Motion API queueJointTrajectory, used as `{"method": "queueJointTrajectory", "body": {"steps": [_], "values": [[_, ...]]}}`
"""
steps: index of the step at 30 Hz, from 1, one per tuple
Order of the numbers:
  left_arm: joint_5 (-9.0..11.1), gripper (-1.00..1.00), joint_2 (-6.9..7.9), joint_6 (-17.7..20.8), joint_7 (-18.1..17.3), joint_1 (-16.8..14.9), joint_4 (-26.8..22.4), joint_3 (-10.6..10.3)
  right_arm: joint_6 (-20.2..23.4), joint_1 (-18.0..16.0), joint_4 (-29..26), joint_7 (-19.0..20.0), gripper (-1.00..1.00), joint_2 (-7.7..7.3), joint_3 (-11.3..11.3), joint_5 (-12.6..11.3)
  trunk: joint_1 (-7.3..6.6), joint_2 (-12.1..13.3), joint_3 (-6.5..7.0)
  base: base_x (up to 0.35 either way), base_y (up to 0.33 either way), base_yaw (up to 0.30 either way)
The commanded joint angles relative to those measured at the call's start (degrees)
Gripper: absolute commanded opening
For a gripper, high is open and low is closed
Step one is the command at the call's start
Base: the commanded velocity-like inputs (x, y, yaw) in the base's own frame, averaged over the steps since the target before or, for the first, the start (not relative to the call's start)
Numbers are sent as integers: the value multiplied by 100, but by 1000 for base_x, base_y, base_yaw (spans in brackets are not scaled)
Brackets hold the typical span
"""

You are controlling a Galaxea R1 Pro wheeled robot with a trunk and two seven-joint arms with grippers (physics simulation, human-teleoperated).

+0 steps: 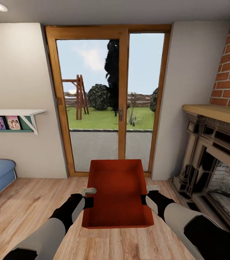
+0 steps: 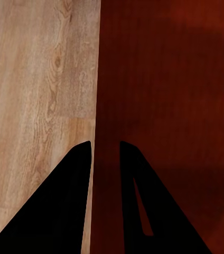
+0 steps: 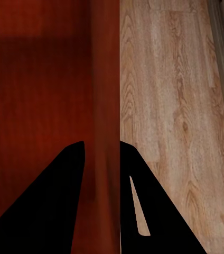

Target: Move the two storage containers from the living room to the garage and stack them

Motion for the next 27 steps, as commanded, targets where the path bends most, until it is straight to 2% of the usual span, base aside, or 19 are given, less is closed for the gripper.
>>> {"method": "queueJointTrajectory", "body": {"steps": [1,22,27], "values": [[-121,-100,4,54,103,0,10,-43,-9,-7,-26,-49,-100,-1,164,77,2,-10,-11,0,0,0],[-121,-100,4,54,103,0,10,-46,-9,-7,-26,-32,-100,-7,162,61,2,-10,-11,0,0,0],[-121,-100,4,54,103,0,10,-45,-9,-7,-26,-24,-100,-8,162,60,2,-10,-11,0,0,189]]}}
